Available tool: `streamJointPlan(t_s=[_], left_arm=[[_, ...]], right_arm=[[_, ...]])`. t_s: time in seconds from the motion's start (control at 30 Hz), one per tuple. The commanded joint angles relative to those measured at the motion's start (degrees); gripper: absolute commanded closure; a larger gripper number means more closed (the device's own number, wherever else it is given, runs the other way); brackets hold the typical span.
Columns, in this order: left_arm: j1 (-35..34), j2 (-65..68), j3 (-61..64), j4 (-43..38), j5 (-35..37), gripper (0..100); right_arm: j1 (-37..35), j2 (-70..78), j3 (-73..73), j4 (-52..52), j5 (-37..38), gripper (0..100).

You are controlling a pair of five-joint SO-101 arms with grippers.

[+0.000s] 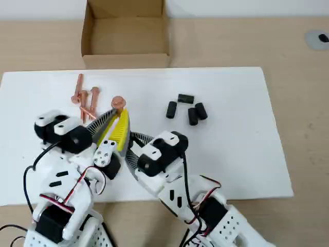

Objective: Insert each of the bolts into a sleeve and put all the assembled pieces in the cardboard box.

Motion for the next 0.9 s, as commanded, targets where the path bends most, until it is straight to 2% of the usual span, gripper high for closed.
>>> streamJointPlan(t_s=[0.0, 0.33, 0.43, 0.6, 0.87], left_arm=[[0.2, -0.7, 0.6, 1.1, 0.4, 100], [0.6, -0.7, 3.3, 1.9, 0.4, 100], [0.8, -0.7, 0.4, 7.6, -1.9, 100], [5.3, -0.5, -4.1, 16.6, -3.9, 100], [6.5, -0.5, -5.7, 19.5, -3.6, 100]], right_arm=[[-0.4, -0.8, 0.0, -0.3, 0.0, 98.8], [-0.4, -0.8, 0.0, -0.3, 0.0, 98.8], [1.2, -0.8, 0.0, -0.4, 1.3, 98.8], [2.6, -0.9, 0.0, -0.4, 2.0, 98.8], [2.7, -0.9, 0.0, -0.4, 2.0, 98.8]])
